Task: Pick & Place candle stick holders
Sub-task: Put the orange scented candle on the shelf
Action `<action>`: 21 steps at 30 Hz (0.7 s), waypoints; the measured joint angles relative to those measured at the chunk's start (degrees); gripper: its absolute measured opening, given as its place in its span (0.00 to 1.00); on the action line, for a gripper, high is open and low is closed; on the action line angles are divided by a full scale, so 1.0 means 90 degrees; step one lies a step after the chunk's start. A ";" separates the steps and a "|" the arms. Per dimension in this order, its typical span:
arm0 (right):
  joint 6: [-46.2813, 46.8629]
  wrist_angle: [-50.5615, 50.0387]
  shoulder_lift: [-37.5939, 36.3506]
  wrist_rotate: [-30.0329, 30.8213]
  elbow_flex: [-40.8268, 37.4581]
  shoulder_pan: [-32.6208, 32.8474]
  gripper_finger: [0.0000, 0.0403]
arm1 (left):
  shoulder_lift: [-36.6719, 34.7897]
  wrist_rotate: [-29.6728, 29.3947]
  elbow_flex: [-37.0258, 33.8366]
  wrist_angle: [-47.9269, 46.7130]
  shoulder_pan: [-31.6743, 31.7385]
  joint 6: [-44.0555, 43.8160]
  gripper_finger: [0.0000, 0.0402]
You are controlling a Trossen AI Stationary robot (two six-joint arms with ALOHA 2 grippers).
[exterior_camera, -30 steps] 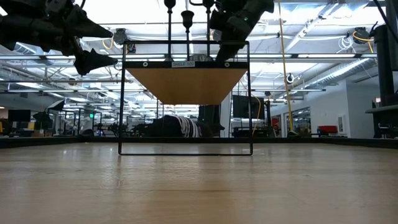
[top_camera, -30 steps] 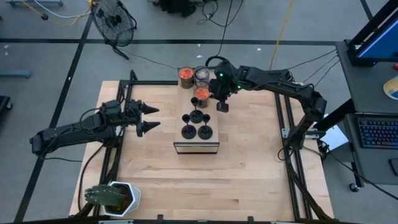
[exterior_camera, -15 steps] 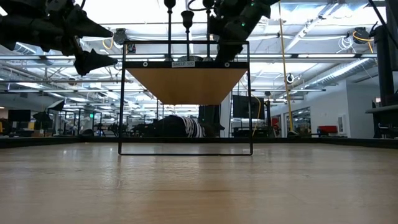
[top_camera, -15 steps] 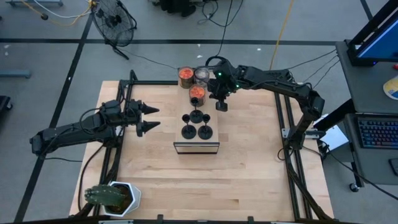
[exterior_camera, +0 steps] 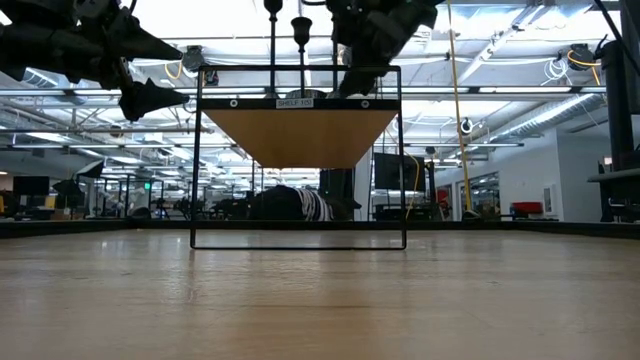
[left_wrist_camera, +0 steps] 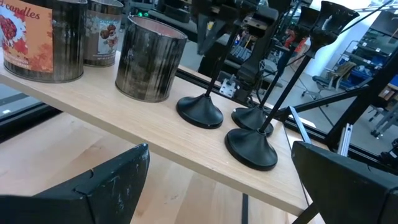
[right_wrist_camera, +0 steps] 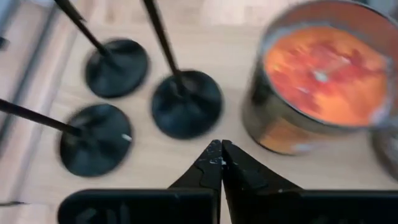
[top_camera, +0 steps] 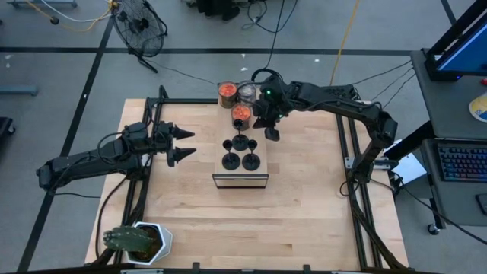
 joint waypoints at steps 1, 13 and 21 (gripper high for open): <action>0.0058 0.0033 0.0000 -0.0148 0.0000 0.0002 0.00 | 0.0002 -0.0002 0.0000 0.0002 0.0001 0.0000 0.99; 0.0380 0.0529 0.0000 -0.0802 0.0000 0.0029 0.00 | 0.0000 -0.0087 -0.0002 0.0007 -0.0001 0.0007 0.99; 0.0416 0.0840 0.0163 -0.0792 0.0000 0.0029 0.00 | 0.0000 -0.0087 -0.0002 0.0010 -0.0001 0.0017 0.99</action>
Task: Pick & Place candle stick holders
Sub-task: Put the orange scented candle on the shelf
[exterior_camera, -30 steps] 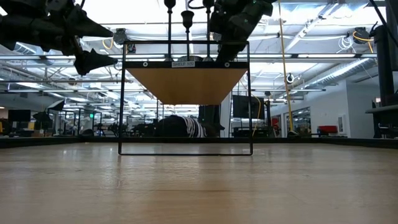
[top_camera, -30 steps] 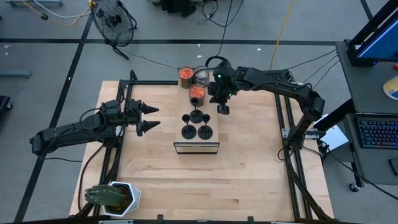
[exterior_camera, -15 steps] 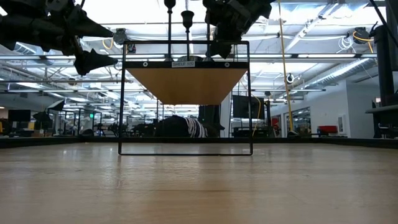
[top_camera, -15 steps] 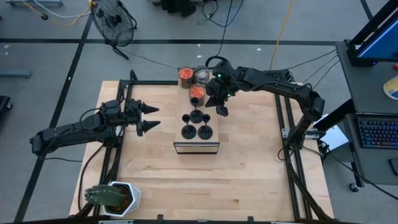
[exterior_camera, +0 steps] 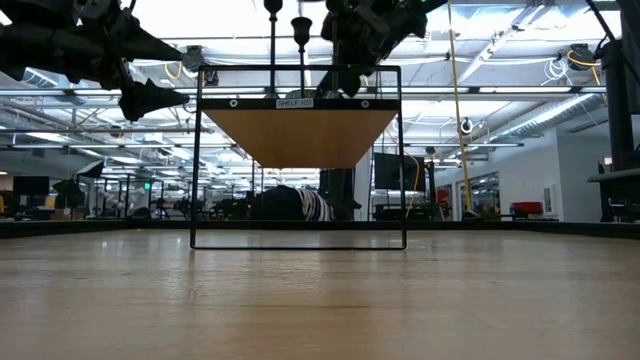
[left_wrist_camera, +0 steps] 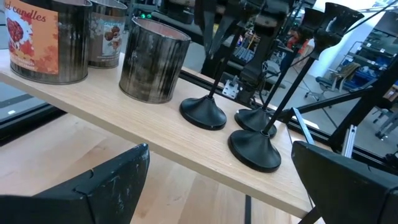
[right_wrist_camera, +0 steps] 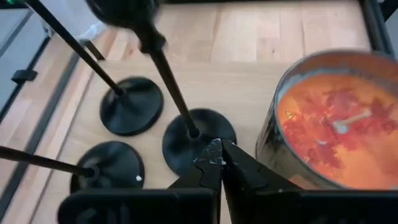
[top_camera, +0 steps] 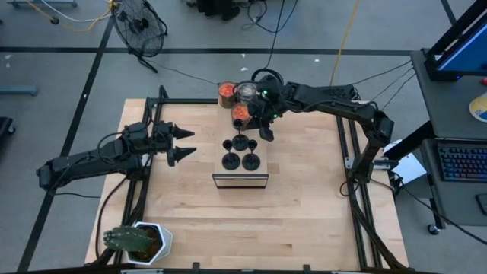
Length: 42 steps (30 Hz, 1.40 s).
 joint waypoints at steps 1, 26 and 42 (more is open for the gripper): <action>0.0008 -0.0014 0.0041 0.0011 -0.0004 0.0000 0.00 | 0.0000 0.0000 0.0000 0.0000 0.0002 -0.0002 0.99; -0.0135 0.0719 0.0138 0.0551 -0.0002 -0.0345 0.00 | 0.0002 0.0000 0.0000 -0.0010 0.0002 0.0000 0.99; -0.0235 0.0636 -0.0055 0.0755 -0.0002 -0.0345 0.00 | 0.0002 -0.0004 0.0000 -0.0010 0.0002 -0.0135 0.99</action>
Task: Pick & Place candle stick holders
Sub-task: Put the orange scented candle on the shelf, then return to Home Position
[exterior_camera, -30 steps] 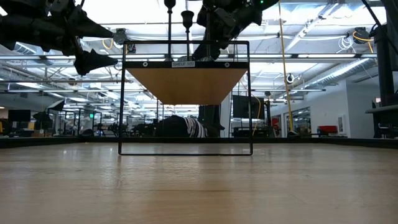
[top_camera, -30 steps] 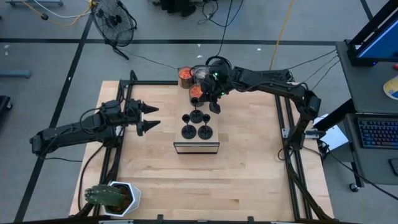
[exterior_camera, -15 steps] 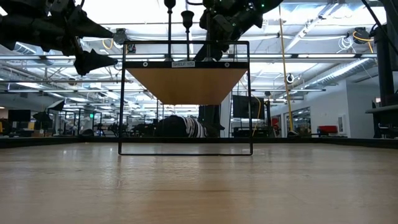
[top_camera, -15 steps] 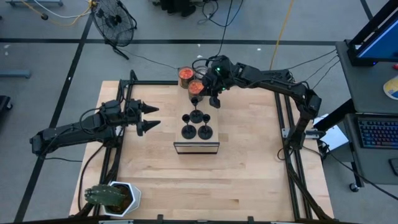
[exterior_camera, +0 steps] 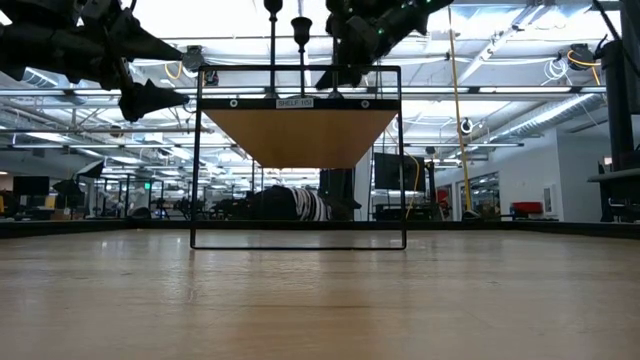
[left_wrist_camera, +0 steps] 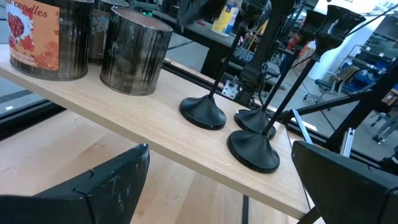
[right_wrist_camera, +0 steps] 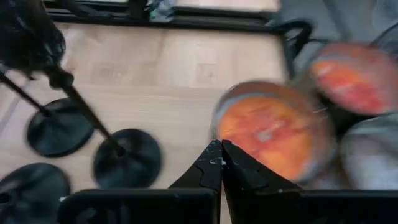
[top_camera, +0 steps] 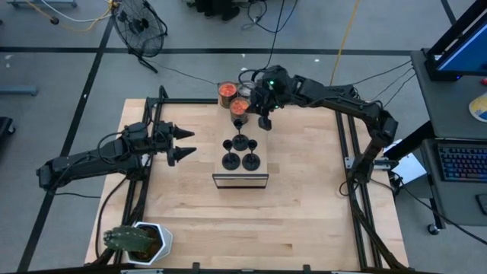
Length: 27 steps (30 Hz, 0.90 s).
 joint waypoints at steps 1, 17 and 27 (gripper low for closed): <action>-0.0074 0.0046 -0.0077 0.0146 0.0002 0.0006 0.00 | 0.0000 0.0000 0.0000 0.0000 0.0000 -0.0009 0.99; 0.0029 -0.1299 -0.1706 0.2115 0.0005 -0.0142 0.00 | -0.0017 0.0009 -0.0002 0.0329 0.0000 0.1018 0.99; 0.0536 -0.1414 -0.2955 0.2129 -0.1100 -0.0459 0.00 | -0.0326 0.0961 -0.0002 0.0811 0.0000 0.1310 0.99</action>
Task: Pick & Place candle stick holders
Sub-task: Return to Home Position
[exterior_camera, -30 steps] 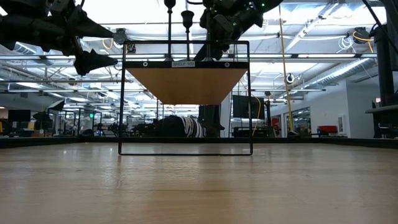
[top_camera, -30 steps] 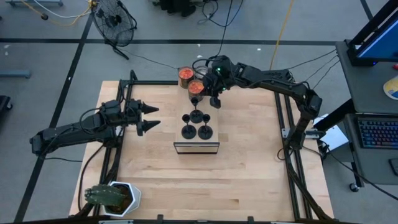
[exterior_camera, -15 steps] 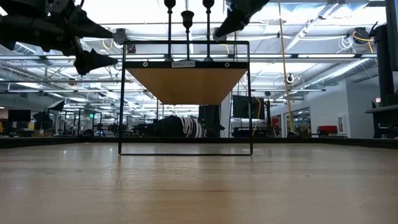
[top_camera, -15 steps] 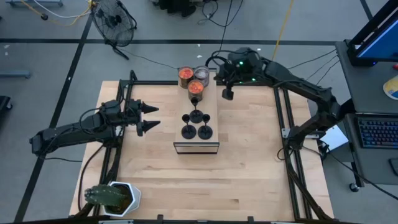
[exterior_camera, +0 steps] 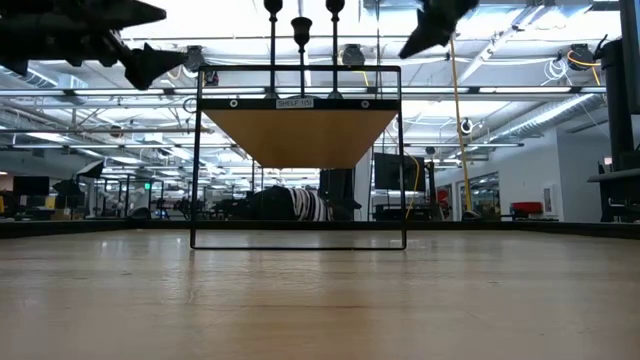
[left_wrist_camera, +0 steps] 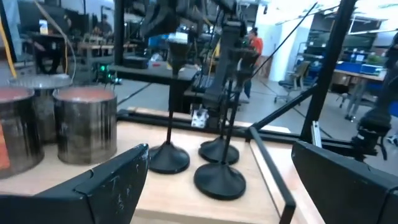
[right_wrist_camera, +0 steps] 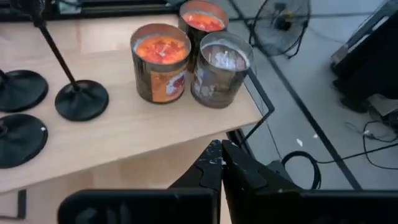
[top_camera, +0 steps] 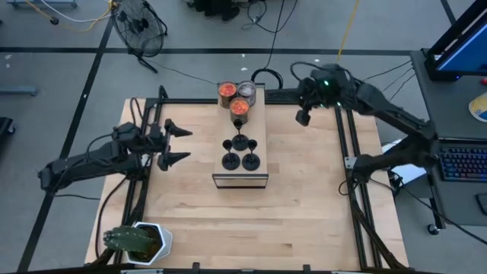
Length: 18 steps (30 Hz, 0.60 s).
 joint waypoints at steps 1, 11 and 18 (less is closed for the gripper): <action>0.0066 0.0281 -0.0219 0.0014 -0.0357 0.0000 0.00 | -0.0076 0.0006 0.0000 0.0000 -0.0002 0.0012 0.99; 0.0996 0.1709 -0.2395 0.0650 -0.3104 0.0000 0.00 | -0.0436 -0.0131 -0.0210 -0.0246 0.0001 0.0004 0.99; 0.1832 0.2304 -0.3875 0.0662 -0.4431 0.0000 0.00 | -0.0496 -0.0172 -0.0892 0.0315 0.0000 0.0028 0.99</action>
